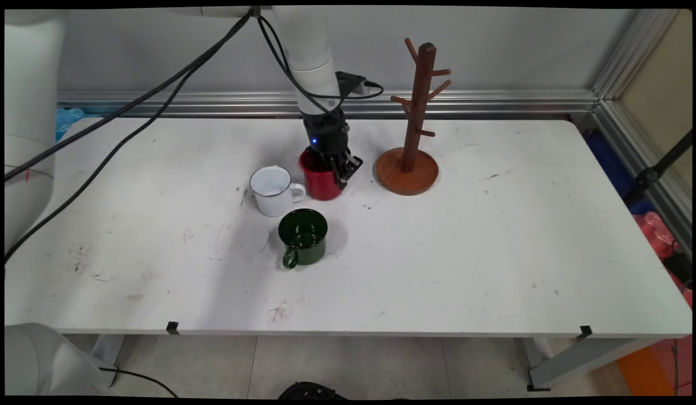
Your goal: Place the picked object on the table
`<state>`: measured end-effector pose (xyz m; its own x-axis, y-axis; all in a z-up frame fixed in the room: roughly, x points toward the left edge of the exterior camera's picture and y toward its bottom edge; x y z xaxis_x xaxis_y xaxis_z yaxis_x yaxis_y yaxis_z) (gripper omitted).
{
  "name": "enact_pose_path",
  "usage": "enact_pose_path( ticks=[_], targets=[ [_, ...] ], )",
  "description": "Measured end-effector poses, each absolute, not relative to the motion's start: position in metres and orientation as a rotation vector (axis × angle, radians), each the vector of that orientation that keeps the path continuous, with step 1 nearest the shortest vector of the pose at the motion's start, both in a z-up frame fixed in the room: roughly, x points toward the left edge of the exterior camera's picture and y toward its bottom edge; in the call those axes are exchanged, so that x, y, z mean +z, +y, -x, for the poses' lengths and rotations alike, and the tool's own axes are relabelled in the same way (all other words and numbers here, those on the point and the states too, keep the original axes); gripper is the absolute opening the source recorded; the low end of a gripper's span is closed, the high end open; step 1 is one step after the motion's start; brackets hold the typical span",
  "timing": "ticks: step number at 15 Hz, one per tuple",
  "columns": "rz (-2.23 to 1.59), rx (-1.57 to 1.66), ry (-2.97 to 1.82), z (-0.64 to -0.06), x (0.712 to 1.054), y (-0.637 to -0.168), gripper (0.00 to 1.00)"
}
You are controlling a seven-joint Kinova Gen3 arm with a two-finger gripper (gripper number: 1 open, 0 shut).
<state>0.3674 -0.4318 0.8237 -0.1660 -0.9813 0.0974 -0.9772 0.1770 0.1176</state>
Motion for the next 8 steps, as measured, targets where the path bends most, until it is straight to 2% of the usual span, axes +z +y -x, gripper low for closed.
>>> enact_pose_path(
  ticks=[8],
  targets=[
    [-1.899,-0.037,-2.273,-0.3695,0.8181,-0.4364,1.0]
  ],
)
